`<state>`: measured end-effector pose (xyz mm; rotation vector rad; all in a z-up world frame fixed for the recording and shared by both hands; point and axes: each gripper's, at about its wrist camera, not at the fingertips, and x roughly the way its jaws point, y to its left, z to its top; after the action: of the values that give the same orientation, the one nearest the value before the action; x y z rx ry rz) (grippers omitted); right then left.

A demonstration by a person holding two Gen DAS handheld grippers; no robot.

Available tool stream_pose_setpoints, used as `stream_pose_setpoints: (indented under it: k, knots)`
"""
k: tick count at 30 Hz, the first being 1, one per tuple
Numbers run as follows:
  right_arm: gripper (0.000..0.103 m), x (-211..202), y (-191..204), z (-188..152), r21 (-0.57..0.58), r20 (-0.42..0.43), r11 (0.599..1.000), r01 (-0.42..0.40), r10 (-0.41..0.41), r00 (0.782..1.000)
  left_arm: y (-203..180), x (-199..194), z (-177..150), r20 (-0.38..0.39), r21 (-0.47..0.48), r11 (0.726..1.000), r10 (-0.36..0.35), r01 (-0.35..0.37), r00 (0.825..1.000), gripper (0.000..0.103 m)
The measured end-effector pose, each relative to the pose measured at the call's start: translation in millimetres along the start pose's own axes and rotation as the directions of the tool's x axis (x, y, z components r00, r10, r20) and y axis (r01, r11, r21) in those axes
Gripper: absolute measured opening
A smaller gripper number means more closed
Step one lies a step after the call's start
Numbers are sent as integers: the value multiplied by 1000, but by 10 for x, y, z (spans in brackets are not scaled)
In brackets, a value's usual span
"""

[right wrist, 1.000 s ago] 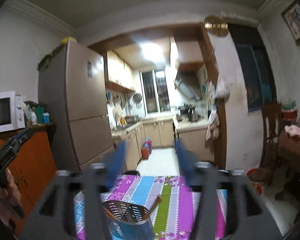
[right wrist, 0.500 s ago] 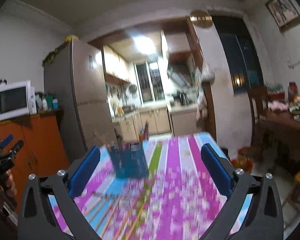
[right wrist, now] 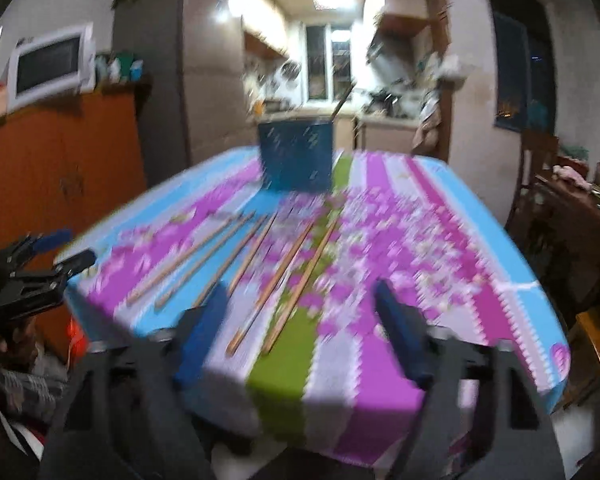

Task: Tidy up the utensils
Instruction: 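Move both open tools back over the remaining chopsticks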

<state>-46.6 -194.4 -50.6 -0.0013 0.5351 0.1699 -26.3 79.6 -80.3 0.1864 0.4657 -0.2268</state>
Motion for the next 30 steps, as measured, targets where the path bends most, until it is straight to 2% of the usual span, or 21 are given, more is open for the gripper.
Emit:
stream_pose_setpoints:
  k: [1,2,3,5,9,13,20,30]
  knots:
    - [41,49,76,-53,-18,-18,1000,-12,12,1000,-39,15,-41,-14,1,1000,-21,21,1000,66]
    - [28,78,129,-105,-28,-32,999,-26,25,999,-69,38,-80,-30,1,999,-43,43,999,62]
    - [20,133,186,-138,-36,-51,998,-44,42,998,-109,54,-101,-41,5,999,-54,54,998,58]
    - [13,215,276,-192,-50,-78,997,-65,61,995,-170,104,-145,-59,19,997,-71,72,996,49]
    - [12,286,440,-304,-70,-101,993,-94,87,991,-298,221,-203,-96,56,991,-113,119,989,32]
    - [12,350,484,-335,-69,-123,993,-93,84,989,-420,259,-215,-89,95,988,-116,125,989,32]
    - [12,459,421,-351,-37,-139,998,-43,37,990,-433,346,-195,-86,82,988,-123,130,989,32]
    - [10,521,434,-361,-16,-145,1000,-21,19,989,-388,376,-206,-68,56,985,-159,163,985,31]
